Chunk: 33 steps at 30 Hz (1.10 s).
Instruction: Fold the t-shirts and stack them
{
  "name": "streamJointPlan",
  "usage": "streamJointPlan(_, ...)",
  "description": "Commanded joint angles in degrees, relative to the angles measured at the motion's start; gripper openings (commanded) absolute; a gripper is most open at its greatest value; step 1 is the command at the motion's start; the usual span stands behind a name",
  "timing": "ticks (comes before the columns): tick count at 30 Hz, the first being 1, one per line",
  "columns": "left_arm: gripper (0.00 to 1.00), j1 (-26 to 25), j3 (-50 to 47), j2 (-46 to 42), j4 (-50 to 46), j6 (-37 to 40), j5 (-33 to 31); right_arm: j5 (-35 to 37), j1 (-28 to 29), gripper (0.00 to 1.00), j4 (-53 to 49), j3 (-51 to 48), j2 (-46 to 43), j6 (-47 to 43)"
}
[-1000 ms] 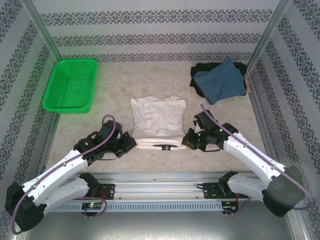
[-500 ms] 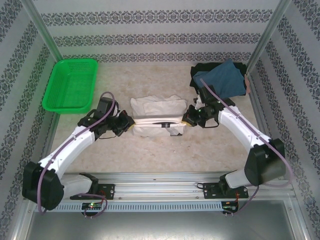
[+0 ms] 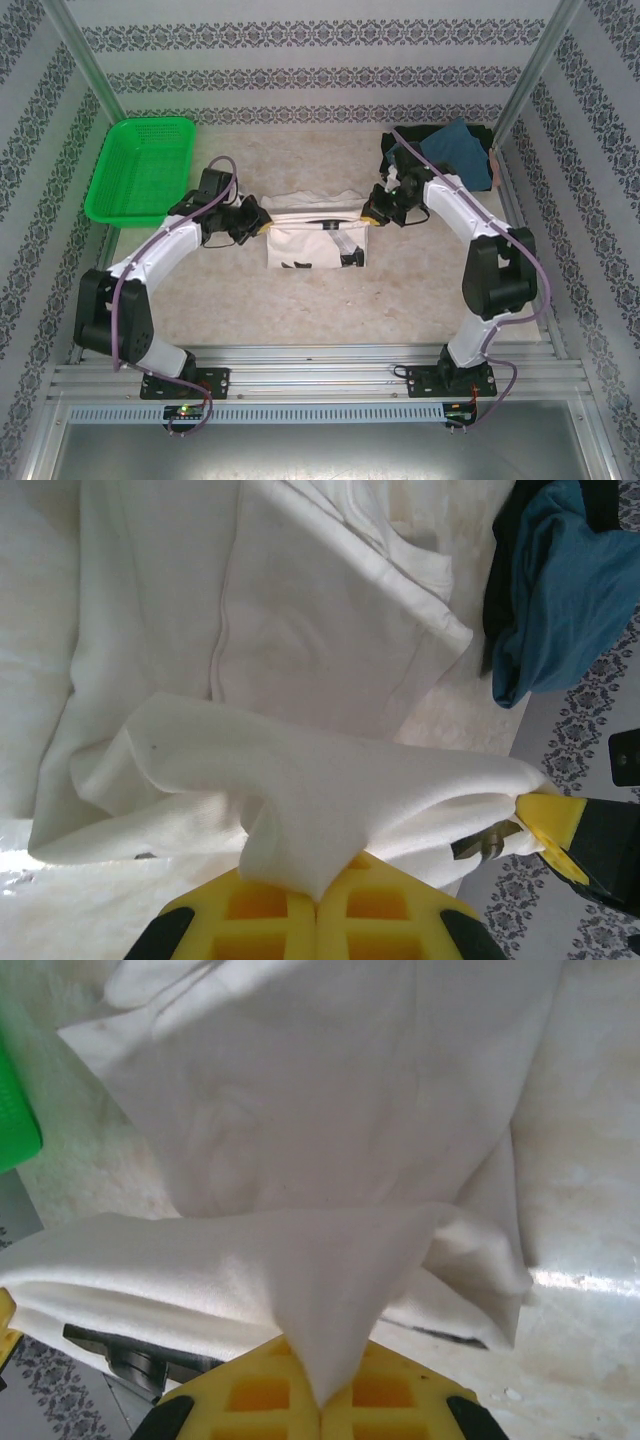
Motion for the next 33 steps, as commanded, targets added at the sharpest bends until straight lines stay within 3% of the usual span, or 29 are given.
streamJointPlan(1,0.0,2.73,2.56,3.13,1.83,2.89,-0.51,2.53,-1.76,0.01,-3.1,4.25,3.94,-2.17)
streamJointPlan(12,0.0,5.28,11.01,16.22,1.9,6.57,1.65,2.69,-2.79,0.03,-4.3,14.4,15.92,-2.5)
streamJointPlan(24,0.01,6.78,23.68,30.12,1.42,7.7,4.07,2.44,-4.23,0.14,-6.95,26.13,26.47,-1.81)
streamJointPlan(28,0.24,7.43,27.18,33.06,2.89,6.1,4.94,1.67,-5.19,0.34,-4.39,28.21,28.43,0.05)
streamJointPlan(32,0.5,7.83,32.97,32.84,5.83,3.15,6.17,1.4,-6.86,0.45,-1.55,34.9,27.78,0.59)
streamJointPlan(33,0.61,7.89,35.62,32.6,5.86,2.79,6.41,1.45,-7.05,0.45,-1.51,37.21,27.3,0.13)
